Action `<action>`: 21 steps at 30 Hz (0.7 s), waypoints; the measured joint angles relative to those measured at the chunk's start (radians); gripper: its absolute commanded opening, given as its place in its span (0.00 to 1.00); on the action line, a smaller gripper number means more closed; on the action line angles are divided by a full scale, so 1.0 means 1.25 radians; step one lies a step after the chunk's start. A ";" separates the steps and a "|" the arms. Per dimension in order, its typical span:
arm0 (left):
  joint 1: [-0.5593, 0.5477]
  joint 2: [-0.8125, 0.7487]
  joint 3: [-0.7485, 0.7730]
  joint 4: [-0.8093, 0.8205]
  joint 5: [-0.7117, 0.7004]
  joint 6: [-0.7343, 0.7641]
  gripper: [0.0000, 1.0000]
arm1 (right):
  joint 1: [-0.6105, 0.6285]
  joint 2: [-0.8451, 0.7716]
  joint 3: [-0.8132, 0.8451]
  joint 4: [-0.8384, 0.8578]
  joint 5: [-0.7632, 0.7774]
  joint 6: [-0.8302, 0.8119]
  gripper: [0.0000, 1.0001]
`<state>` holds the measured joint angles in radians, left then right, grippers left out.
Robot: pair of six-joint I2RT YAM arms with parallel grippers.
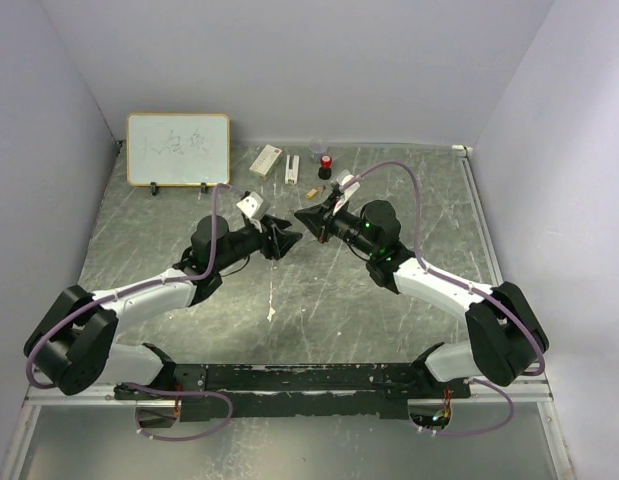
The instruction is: Put the keys on the keyring
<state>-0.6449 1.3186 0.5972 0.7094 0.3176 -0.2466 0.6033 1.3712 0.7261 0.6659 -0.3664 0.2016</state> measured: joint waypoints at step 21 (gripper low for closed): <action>-0.060 0.031 0.017 -0.027 -0.210 0.048 0.27 | 0.000 -0.018 -0.002 -0.005 0.013 0.060 0.00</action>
<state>-0.7193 1.3579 0.6186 0.6762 0.0547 -0.1864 0.6033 1.3483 0.7235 0.6601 -0.3496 0.2764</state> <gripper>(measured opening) 0.357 0.009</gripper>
